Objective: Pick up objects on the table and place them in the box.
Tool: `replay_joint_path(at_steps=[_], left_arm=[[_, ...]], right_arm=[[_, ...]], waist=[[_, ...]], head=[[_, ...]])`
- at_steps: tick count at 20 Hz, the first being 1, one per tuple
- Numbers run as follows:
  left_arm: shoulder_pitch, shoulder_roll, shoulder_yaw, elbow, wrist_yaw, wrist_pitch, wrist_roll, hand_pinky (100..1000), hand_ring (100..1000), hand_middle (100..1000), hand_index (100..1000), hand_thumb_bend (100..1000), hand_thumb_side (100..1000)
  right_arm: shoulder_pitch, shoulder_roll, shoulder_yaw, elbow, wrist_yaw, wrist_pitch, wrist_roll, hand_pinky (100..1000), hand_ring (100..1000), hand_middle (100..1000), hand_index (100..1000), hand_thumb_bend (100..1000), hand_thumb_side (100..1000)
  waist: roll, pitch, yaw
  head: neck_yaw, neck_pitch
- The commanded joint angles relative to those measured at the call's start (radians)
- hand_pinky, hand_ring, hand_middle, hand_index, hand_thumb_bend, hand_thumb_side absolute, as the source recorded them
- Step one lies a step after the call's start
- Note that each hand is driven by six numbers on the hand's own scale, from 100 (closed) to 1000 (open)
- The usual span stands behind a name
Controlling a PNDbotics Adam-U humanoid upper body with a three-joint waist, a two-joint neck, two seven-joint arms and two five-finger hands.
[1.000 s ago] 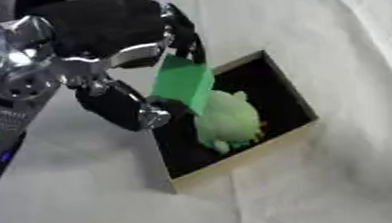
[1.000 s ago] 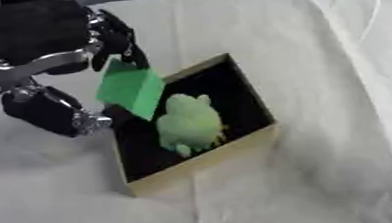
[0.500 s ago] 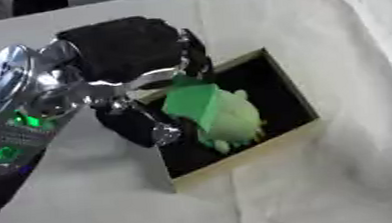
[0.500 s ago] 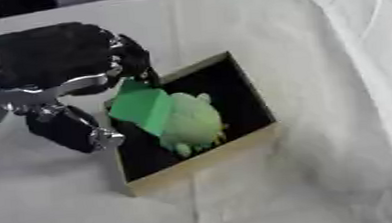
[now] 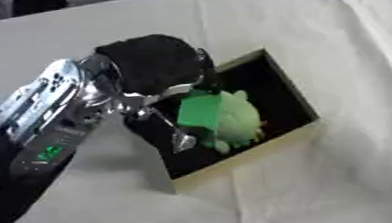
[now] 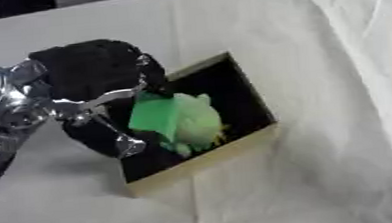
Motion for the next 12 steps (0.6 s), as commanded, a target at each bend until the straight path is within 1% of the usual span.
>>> replay_joint_path(at_steps=[1,2,4,6,9,12], left_arm=[[-0.01,0.005,0.006,0.005,-0.041,-0.022,-0.027,868,787,765,933,556,534],[-0.01,0.006,0.006,0.006,-0.055,-0.027,-0.035,887,812,789,948,615,562],[-0.008,0.008,0.01,0.004,-0.08,-0.037,-0.047,896,828,803,956,659,574],[-0.006,0.011,0.018,-0.007,-0.102,-0.046,-0.049,897,834,807,959,674,586],[-0.004,0.018,0.04,-0.039,-0.12,-0.047,-0.035,893,833,804,956,659,583],[0.0,0.024,0.065,-0.072,-0.114,-0.035,-0.014,879,818,790,947,620,581]], right_arm=[[-0.008,-0.017,-0.012,-0.015,0.005,0.001,-0.003,833,856,804,974,278,1000],[-0.008,-0.017,-0.013,-0.015,0.005,0.001,-0.003,833,856,804,974,279,1000],[-0.007,-0.017,-0.013,-0.015,0.005,0.001,-0.003,833,856,804,975,279,1000],[-0.005,-0.017,-0.013,-0.015,0.005,0.001,-0.003,833,856,804,974,280,1000],[-0.003,-0.017,-0.014,-0.015,0.006,0.003,-0.004,832,856,803,974,281,1000],[-0.002,-0.016,-0.015,-0.015,0.007,0.004,-0.005,833,856,803,974,281,1000]], waist=[[-0.006,-0.02,-0.001],[-0.006,-0.02,-0.001],[-0.005,-0.021,0.0],[-0.005,-0.022,0.001],[-0.004,-0.025,0.003],[-0.003,-0.028,0.004]], head=[[-0.001,-0.009],[-0.002,-0.009],[-0.003,-0.008],[-0.004,-0.009],[-0.006,-0.01],[-0.008,-0.013]])
